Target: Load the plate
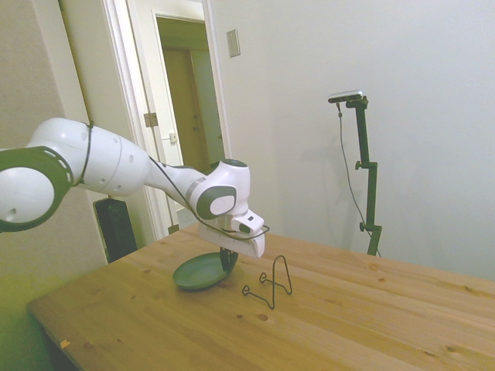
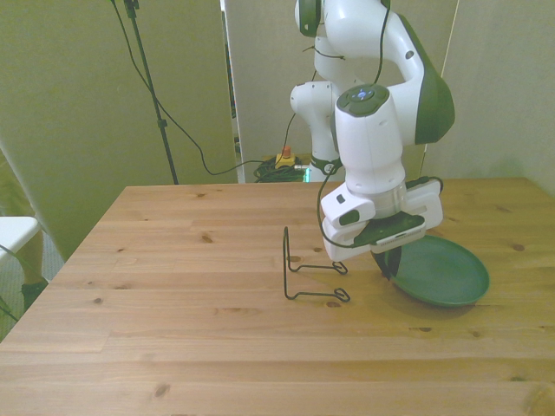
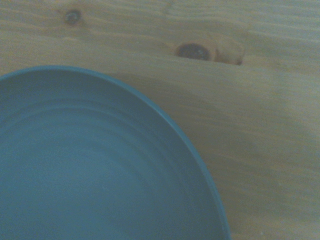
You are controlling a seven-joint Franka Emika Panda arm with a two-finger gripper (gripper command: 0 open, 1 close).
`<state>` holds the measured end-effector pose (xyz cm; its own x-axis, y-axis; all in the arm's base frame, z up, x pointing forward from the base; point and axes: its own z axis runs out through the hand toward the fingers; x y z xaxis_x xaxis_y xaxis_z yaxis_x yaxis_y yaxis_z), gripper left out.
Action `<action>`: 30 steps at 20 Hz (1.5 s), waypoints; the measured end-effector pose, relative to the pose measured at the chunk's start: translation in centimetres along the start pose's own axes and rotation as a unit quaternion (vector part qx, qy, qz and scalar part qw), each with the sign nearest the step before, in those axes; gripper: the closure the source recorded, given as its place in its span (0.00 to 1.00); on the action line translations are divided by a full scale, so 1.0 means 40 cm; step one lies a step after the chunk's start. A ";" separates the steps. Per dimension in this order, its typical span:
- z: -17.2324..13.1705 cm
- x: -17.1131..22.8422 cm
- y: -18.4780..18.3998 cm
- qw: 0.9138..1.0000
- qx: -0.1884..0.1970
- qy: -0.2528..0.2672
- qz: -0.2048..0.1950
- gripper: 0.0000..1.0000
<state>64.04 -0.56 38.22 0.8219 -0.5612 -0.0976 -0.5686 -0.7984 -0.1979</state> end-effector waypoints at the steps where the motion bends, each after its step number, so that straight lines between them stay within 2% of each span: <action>1: -0.023 -0.026 -0.002 1.000 0.000 0.009 -0.001 1.00; 7: -0.172 -0.160 0.029 0.996 -0.015 0.087 0.020 1.00; 13: -0.291 -0.221 0.064 0.982 -0.044 0.171 0.065 1.00; 18: -0.367 -0.225 0.096 0.959 -0.086 0.247 0.107 1.00; 21: -0.404 -0.219 0.115 0.942 -0.115 0.286 0.133 1.00; 30: -0.445 -0.180 0.148 0.897 -0.192 0.351 0.190 1.00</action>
<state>54.19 -5.13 55.10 0.4203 -0.6994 0.5781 -0.8832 -0.4614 0.0839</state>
